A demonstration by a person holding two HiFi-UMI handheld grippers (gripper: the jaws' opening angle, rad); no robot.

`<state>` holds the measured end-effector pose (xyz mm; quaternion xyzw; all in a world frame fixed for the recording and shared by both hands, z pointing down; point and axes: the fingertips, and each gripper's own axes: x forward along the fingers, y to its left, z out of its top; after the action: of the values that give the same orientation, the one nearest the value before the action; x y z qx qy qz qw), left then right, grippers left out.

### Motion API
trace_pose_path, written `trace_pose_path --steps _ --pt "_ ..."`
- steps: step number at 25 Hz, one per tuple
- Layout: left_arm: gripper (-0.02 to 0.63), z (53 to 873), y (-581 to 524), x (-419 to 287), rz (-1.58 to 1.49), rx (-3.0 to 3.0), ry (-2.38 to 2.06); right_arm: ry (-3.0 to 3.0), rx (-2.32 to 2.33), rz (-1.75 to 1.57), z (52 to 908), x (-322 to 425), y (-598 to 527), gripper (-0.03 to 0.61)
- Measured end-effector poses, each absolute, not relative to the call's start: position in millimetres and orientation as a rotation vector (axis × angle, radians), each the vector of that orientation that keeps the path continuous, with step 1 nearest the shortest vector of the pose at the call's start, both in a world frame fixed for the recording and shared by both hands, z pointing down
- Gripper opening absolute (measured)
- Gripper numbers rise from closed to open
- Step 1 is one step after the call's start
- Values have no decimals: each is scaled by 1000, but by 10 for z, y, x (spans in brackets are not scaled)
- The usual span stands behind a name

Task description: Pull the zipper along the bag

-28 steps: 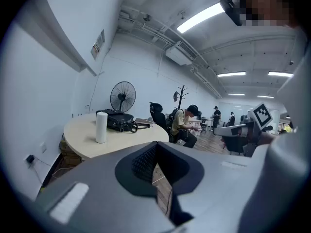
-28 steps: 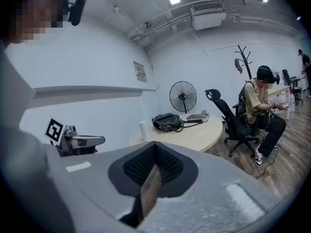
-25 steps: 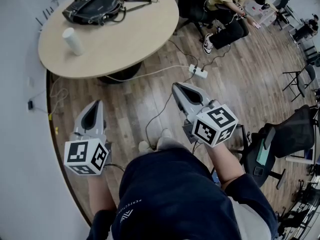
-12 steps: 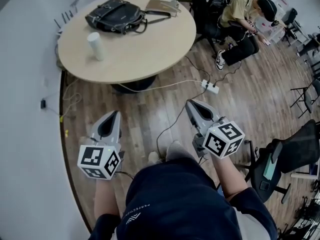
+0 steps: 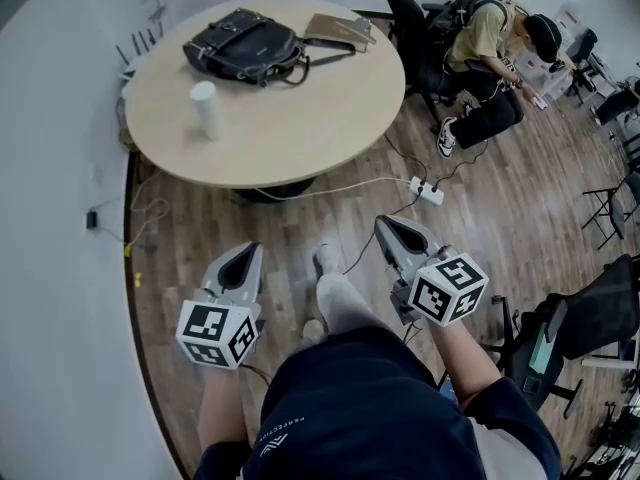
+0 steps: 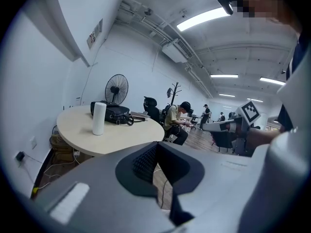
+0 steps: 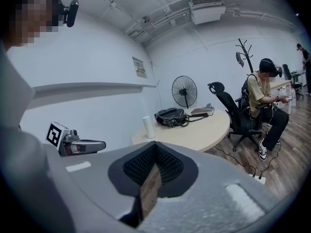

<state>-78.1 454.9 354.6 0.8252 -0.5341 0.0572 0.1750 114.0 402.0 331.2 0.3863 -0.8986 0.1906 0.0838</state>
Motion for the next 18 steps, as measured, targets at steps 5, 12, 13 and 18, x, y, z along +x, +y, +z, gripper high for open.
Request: trace_pose_path --steps 5,12,13,18 --pt "18 3588 4221 -767 164 2363 -1491 -2660 1144 557 3396 1109 3737 3" --pt "20 3529 3693 -1011 239 2388 -1531 -2673 1124 495 3553 681 2942 3" --pt "20 3502 3616 -1051 249 2393 -1525 -2683 1093 492 3547 560 2819 3" --pt "20 3412 3188 -1192 281 2395 -1489 -2702 998 505 3578 75 2339 3"
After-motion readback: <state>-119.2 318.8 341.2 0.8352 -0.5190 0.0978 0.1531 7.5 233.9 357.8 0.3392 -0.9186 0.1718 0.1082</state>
